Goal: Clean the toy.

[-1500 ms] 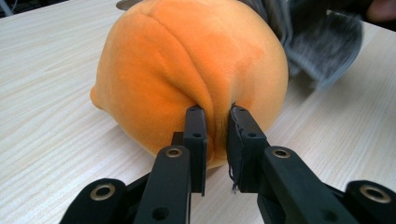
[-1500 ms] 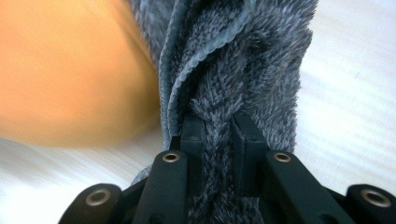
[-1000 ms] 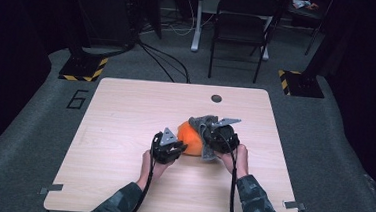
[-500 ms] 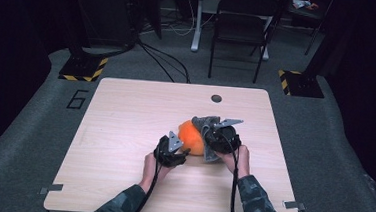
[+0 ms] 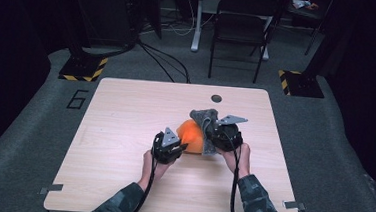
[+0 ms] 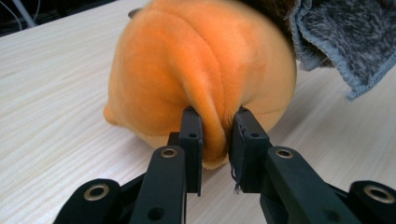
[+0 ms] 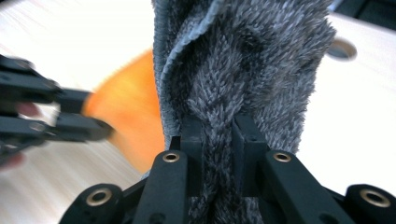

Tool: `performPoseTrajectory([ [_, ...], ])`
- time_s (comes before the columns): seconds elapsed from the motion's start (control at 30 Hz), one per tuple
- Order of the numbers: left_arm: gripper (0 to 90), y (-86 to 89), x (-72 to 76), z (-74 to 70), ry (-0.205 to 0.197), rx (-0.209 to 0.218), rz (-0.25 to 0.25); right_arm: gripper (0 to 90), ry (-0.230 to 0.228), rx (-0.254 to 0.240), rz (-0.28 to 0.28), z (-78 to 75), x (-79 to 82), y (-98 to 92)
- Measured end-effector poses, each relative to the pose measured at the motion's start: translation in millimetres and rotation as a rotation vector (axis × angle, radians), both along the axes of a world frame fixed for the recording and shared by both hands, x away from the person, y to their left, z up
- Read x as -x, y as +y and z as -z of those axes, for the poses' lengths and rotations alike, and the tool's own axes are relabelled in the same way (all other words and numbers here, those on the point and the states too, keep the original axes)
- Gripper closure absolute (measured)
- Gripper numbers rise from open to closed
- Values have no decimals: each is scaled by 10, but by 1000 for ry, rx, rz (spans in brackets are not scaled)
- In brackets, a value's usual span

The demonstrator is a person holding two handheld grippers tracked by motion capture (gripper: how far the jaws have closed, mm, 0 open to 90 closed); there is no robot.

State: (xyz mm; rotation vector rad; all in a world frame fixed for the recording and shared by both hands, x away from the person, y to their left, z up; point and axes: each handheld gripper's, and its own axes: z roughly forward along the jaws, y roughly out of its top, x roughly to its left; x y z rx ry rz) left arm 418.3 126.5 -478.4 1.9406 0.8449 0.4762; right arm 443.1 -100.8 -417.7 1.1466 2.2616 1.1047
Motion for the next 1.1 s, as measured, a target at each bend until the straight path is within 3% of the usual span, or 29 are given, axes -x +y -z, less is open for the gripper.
performPoseTrajectory([
  [0.1, 762, -8, 26, -36, 19, 39, 12, 766, -26, -3, -38, -82, 83, 116],
  [0.27, 759, -26, 27, -5, 47, 22, 23, 762, -33, 118, -48, 21, 116, 308],
  [0.33, 758, -40, 27, 4, 39, 23, 18, 763, -37, 164, -44, 46, 101, 308],
  [0.47, 756, -40, 20, 11, 39, 14, 24, 763, -43, 211, -29, 63, 82, 281],
  [0.67, 752, -27, 2, 20, 45, 17, 27, 762, -1, 200, 19, 140, -7, 136],
  [0.93, 747, -16, -7, 26, 51, 22, 31, 762, 103, 150, 105, 313, -165, -124],
  [1.1, 747, -12, -8, 26, 50, 27, 27, 762, 165, 178, 132, 475, -248, -238],
])
